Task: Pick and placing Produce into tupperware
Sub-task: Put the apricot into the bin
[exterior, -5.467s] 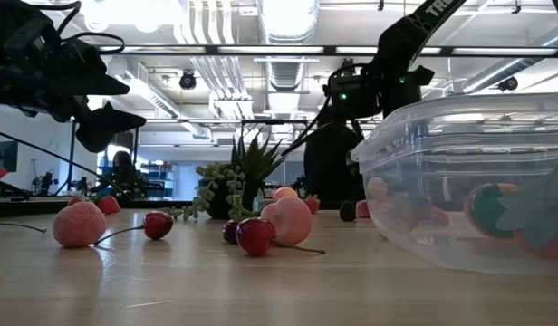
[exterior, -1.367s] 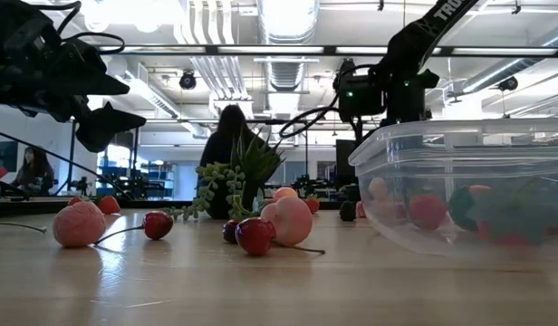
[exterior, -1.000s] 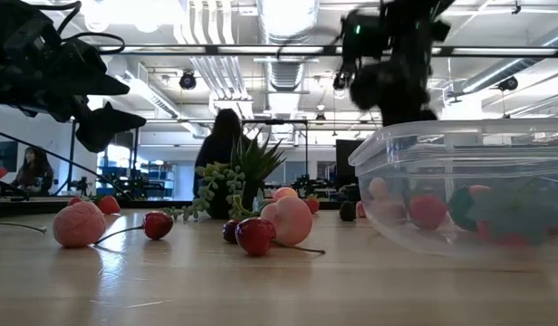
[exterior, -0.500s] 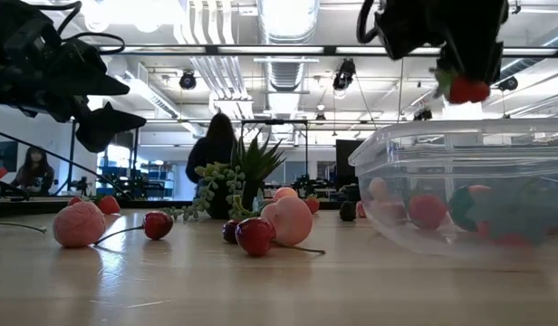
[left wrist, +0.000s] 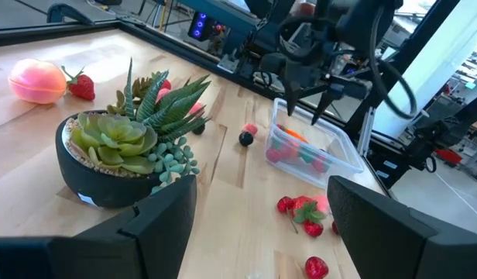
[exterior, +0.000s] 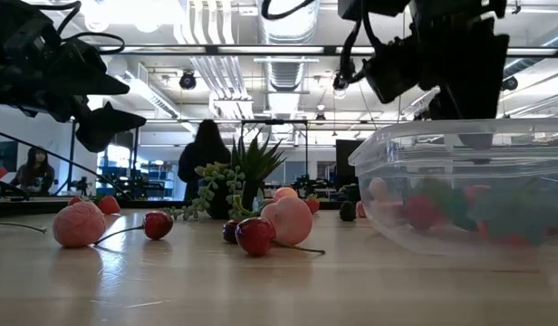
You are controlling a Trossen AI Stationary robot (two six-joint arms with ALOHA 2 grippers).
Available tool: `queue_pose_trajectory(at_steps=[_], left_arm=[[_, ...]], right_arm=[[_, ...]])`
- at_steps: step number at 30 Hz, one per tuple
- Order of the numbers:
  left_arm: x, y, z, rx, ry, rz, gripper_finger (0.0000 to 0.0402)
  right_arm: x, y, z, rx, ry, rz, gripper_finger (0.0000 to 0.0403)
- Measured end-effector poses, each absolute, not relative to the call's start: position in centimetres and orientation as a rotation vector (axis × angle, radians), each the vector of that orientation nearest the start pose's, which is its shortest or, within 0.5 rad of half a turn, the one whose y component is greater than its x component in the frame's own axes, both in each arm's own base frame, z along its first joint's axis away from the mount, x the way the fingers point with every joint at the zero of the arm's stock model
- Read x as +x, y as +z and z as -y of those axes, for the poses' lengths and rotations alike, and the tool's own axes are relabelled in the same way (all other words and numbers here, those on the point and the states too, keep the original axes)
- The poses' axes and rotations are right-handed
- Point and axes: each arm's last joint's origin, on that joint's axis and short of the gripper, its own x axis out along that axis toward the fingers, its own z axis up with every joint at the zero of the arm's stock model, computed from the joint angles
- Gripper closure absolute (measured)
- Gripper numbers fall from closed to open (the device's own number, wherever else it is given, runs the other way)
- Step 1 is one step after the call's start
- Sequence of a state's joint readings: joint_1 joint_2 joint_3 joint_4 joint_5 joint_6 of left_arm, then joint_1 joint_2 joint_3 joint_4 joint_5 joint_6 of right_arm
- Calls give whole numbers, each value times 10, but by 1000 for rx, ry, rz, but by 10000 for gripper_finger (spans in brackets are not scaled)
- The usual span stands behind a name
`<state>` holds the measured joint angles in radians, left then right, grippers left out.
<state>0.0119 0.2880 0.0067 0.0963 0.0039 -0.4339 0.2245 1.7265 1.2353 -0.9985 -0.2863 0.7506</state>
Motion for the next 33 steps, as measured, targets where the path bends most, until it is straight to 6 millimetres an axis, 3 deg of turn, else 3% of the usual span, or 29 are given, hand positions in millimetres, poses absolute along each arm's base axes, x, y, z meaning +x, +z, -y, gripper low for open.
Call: queue_pose_trajectory(at_steps=[5,10,14,17,26,33], left_arm=[[114,150,-1,-434,48,-180,125],[114,150,-1,-434,48,-180,125],[114,150,-1,-434,48,-181,125],[114,150,-1,-434,48,-180,125],[114,150,-1,-434,48,-180,125],[114,150,-1,-434,48,-180,125]], right_arm=[[305,231,-65,644,-190,-1478,138],[302,247,-27,730,-403,-1421,135],[302,225,-1,764,-494,-1513,145],[307,212,5,792,-474,-1557,152],[317,182,-1,740,-460,-1662,172],[322,172,-10,758,-419,-1690,175]])
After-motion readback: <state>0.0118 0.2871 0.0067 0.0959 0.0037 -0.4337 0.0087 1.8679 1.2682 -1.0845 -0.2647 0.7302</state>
